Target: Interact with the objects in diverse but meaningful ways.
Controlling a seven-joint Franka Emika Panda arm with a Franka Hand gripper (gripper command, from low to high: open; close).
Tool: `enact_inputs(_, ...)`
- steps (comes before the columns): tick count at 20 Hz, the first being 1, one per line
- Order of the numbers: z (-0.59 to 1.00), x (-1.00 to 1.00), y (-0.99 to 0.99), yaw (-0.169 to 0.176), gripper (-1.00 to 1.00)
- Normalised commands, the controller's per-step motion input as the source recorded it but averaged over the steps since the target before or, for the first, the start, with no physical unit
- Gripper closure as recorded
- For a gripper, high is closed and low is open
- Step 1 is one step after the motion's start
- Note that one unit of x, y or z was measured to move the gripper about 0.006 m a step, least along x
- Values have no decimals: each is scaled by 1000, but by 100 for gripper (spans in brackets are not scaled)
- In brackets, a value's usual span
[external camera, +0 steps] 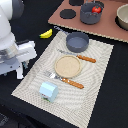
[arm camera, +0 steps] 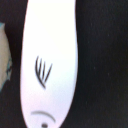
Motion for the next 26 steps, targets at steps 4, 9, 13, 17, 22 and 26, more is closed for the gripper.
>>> enact_inputs(4,-91,81,-160,-13,100)
enact_inputs(9,-105,101,-151,-3,100)
enact_inputs(13,-131,129,-144,0,100)
enact_inputs(17,-64,222,-101,0,100)
enact_inputs(22,870,173,0,-39,100)
enact_inputs(26,1000,51,7,-57,100)
